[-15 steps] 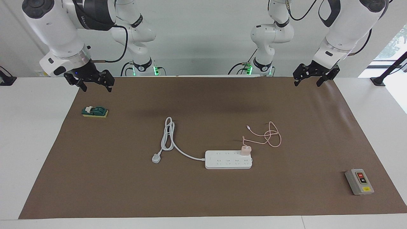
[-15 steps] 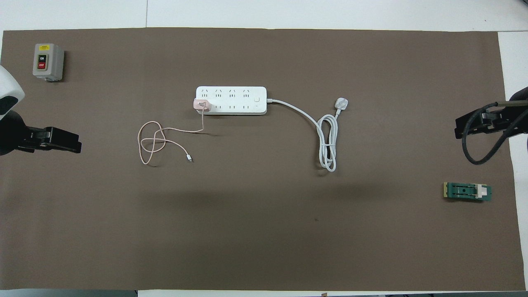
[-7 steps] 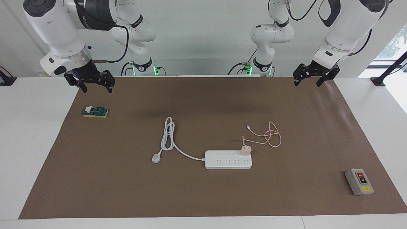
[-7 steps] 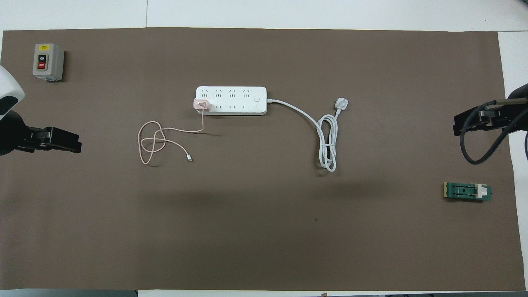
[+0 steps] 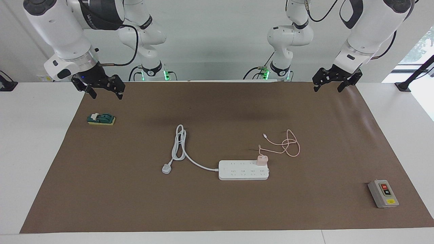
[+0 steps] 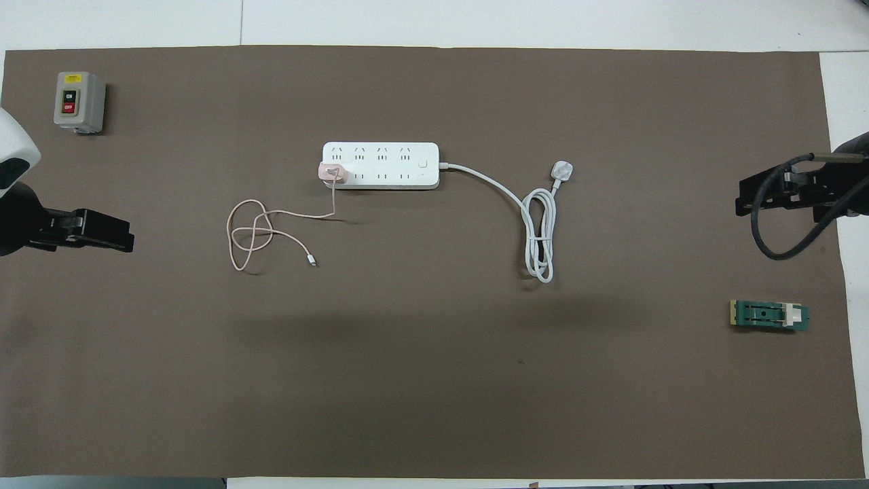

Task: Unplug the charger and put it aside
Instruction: 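Reach the right gripper to the power strip while the left gripper approaches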

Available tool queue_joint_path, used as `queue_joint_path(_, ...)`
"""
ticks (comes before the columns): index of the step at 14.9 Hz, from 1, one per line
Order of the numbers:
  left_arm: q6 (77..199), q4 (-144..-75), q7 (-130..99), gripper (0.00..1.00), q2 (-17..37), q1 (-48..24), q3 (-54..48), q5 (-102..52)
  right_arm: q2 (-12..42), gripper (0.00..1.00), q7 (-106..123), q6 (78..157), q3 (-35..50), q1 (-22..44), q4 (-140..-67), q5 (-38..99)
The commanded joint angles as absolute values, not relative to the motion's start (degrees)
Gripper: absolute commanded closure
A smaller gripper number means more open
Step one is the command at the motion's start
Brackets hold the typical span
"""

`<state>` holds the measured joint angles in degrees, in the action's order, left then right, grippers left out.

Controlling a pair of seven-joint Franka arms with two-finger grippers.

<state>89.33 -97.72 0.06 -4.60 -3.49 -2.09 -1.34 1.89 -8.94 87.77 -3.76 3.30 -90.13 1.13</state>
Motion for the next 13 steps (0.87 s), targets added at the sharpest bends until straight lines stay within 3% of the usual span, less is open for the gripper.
queue_joint_path(1,89.12,-98.88,0.35,0.0,-6.06,-3.52,-1.93,-0.62,1.93,0.0,-20.88,89.47,-3.43,5.7,-90.7,3.33)
queue_joint_path(5,89.21,-98.88,-0.78,0.0,-6.06,-4.3,-2.11,-0.7,6.14,0.0,-43.19,90.17,-3.43,9.4,-89.83,11.22)
queue_joint_path(13,88.68,-99.23,-2.88,0.0,-6.15,-7.2,-2.2,-0.7,15.9,0.0,-80.92,106.5,-3.43,18.54,-89.91,20.12)
